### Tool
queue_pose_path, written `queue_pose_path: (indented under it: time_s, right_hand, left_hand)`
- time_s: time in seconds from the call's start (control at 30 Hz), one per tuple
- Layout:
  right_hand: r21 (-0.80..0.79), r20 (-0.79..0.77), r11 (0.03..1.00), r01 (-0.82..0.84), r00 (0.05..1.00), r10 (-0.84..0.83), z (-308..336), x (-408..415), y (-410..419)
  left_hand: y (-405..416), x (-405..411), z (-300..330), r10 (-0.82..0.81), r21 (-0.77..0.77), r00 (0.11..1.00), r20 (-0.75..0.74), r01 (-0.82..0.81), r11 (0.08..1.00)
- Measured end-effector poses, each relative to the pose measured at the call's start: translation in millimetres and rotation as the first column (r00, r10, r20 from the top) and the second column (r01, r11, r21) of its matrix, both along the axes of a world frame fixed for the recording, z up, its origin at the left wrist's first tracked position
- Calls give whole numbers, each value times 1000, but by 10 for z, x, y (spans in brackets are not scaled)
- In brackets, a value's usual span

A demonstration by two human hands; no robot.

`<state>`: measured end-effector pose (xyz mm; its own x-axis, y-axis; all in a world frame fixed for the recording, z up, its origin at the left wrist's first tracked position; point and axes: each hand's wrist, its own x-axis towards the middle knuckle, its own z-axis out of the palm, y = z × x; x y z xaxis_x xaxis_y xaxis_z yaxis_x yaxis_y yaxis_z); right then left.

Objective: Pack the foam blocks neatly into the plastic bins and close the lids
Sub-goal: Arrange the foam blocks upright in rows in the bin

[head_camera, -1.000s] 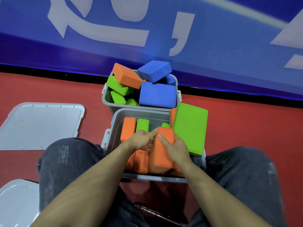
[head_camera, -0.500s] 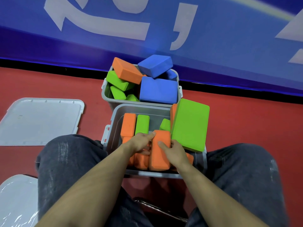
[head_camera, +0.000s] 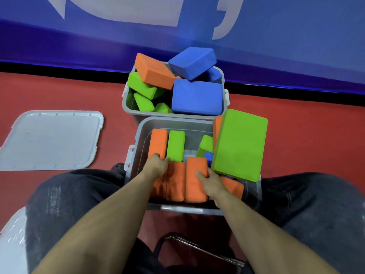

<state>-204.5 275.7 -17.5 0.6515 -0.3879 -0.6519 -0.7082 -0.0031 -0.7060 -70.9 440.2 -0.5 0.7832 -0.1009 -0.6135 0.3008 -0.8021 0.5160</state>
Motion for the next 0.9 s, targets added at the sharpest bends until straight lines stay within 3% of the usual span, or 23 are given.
queue_pose_path:
  time_s: [0.17, 0.4, 0.67, 0.9]
  right_hand:
    - [25, -29, 999, -39, 999, 40, -174, 37, -60]
    - [164, -62, 986, 13, 998, -3, -249, 182, -112]
    - [152, -54, 988, 17, 998, -9, -432, 206, -100]
    - [89, -90, 996, 10, 996, -2, -490, 218, -74]
  left_hand:
    - [60, 294, -303, 56, 103, 998, -13, -54, 993]
    - [136, 444, -613, 232, -157, 969, -90, -243, 957]
    - [252, 382, -742, 204, -210, 979, -14, -203, 956]
    - [359, 352, -774, 125, -326, 985, -117, -157, 932]
